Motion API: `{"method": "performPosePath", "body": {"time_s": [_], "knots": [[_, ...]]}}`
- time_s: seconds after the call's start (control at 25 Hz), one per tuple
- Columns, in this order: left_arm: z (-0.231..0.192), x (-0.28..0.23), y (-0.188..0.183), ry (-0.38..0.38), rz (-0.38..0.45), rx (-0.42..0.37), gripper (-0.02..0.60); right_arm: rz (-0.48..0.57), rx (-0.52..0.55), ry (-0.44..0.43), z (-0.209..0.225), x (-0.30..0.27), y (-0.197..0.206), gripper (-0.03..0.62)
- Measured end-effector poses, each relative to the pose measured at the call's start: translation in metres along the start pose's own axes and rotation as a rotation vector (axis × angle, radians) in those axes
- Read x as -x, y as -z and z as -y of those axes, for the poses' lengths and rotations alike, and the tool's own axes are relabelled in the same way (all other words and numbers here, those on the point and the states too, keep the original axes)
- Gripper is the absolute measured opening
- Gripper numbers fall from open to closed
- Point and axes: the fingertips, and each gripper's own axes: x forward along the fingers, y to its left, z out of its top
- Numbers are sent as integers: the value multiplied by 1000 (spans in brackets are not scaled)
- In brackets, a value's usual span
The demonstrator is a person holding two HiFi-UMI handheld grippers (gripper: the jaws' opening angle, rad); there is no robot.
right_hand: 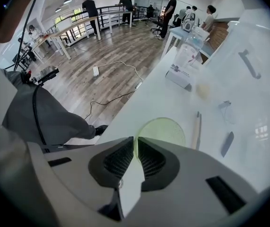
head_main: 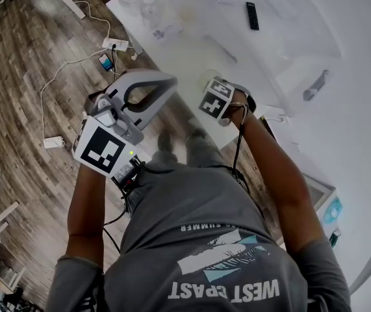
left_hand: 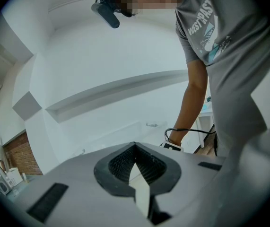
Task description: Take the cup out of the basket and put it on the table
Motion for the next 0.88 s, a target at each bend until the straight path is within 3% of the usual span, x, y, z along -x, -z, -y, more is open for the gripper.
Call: {"method": "performPosePath", "body": {"time_s": [0.28,0.52,0.68,0.8,0.88], "knots": [[-1,1,0,6,1,-1,8,24,23,5,-2,4,-2,66],[-4,1,-2,10,10,-8,8,71,-23,46,3,23,-4,87],[-6,4,-4,12,14,-16,8,184,-77,122,10,59,-13,87],[-6,5,-5,18,17,-22,8,327,-128,211,16,103,-27,84],[-6,5,-6,24,21,-26,8,459,-149,274,20,139,-42,22]]}}
